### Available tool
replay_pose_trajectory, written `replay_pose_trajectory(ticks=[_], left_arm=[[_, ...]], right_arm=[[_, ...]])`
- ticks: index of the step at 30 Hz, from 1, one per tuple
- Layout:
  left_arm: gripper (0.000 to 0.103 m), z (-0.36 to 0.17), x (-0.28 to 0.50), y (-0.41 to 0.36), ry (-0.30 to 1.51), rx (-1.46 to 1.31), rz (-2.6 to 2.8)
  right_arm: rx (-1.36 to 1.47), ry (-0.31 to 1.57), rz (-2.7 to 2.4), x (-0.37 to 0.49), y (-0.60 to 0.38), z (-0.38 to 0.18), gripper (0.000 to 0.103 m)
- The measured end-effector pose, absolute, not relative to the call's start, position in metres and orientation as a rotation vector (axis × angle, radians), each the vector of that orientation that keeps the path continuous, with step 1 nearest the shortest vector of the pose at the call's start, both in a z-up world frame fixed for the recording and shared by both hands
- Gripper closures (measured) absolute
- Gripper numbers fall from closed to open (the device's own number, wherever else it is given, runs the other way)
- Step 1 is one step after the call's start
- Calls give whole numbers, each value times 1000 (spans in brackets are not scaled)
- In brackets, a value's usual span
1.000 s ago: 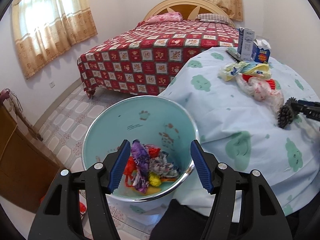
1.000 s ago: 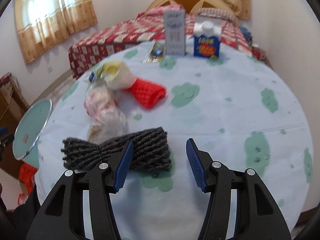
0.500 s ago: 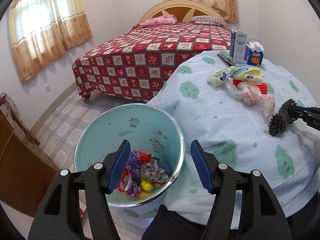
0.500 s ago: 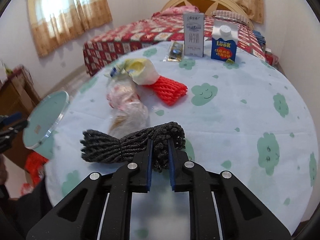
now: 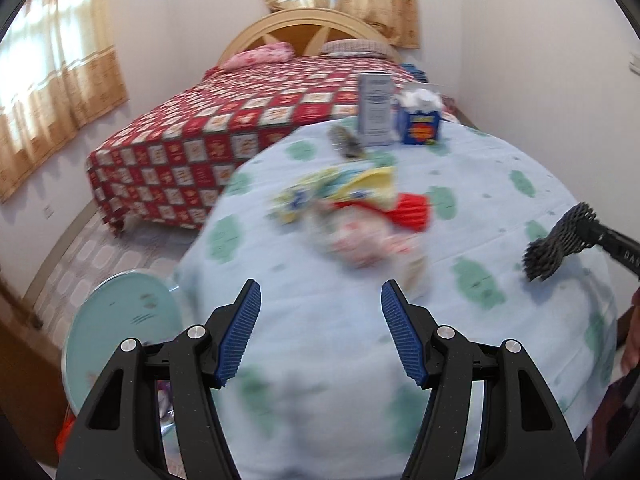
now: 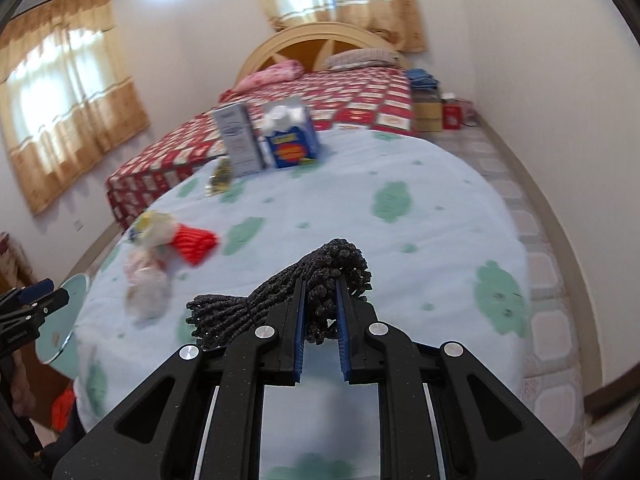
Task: Collect trash
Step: 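Grasp the black mesh scrubber with the right tool, then grasp the clear plastic bag with the left tool while the right tool lifts the black scrubber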
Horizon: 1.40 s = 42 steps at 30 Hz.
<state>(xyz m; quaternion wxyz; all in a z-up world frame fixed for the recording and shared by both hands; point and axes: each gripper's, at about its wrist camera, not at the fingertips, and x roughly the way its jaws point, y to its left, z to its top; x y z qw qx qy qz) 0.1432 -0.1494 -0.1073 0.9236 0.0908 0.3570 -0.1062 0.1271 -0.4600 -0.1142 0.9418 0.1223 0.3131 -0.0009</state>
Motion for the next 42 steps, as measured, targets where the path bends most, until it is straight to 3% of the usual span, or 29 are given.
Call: replay_pose_trajectory(ticks=[7, 9, 11, 14, 26, 42], left_arm=[[42, -129, 165, -211, 776, 244, -243], [56, -142, 174, -219, 813, 259, -242], [82, -150, 179, -220, 853, 258, -255], [93, -150, 179, -215, 857, 263, -263], [94, -86, 123, -151, 728, 245, -296], [94, -86, 105, -34, 712, 196, -149]], right_arm=[[259, 631, 17, 128, -463, -127, 88], [257, 631, 31, 126, -460, -130, 88], [258, 634, 53, 126, -456, -132, 88], [259, 634, 69, 124, -451, -134, 88], [265, 566, 120, 118, -427, -109, 88], [143, 541, 221, 147, -323, -78, 88]])
